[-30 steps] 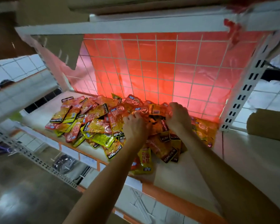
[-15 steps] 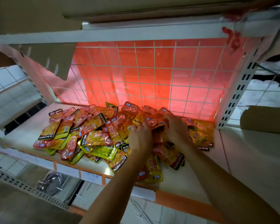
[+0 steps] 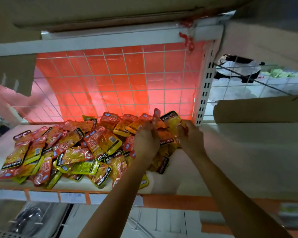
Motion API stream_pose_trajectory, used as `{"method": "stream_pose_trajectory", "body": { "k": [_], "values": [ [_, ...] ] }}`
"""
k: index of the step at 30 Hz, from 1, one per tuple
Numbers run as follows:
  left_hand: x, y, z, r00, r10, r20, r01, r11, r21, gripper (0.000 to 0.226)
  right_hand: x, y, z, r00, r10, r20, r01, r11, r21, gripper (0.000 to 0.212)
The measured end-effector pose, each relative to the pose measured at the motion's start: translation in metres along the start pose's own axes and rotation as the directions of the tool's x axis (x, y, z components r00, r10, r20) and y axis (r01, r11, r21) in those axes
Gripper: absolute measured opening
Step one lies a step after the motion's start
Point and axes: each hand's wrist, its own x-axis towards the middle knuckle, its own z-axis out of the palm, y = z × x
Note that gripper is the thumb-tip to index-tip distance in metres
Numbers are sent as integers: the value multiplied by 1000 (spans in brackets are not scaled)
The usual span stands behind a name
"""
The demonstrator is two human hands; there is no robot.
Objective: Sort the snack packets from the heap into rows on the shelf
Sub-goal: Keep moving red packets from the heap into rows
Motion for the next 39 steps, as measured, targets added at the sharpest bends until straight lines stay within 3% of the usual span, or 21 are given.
{"method": "stream_pose_trajectory", "body": {
  "k": [3,6,11,16,20,23,28,30,34,36,39],
  "values": [
    [-4,26,18,983,-130,126,157,960,-233,13,1,10,-29,965,249,81,-260,944,201,18],
    [-13,57,46,940,-196,281,290,892,-348,17,-6,26,-65,924,358,133,-382,855,352,16],
    [-48,124,90,886,-203,417,408,770,-490,34,-25,64,-144,907,392,155,-418,794,441,35],
    [-95,201,135,836,-195,513,507,631,-587,11,-44,108,-242,922,352,163,-388,817,426,67],
    [-129,255,174,794,-197,575,568,576,-588,17,-60,141,-318,894,448,26,-387,738,552,48],
    [-159,299,201,775,-184,605,588,562,-582,13,-80,166,-375,884,458,-88,-300,704,644,29],
    [-200,358,238,748,-136,650,593,578,-561,15,-102,204,-453,776,621,-110,-254,467,847,13],
    [-209,379,251,732,-93,674,584,596,-552,16,-105,219,-476,725,673,-146,-232,439,868,9],
    [-217,416,283,699,-27,715,564,636,-527,12,-105,243,-513,652,741,-163,-212,385,898,28],
    [-219,434,304,670,-8,743,581,628,-517,7,-103,254,-530,617,778,-118,-163,273,948,24],
    [-218,464,341,648,1,761,591,629,-504,12,-92,273,-559,605,791,-93,-236,289,928,10]
  ]
}}
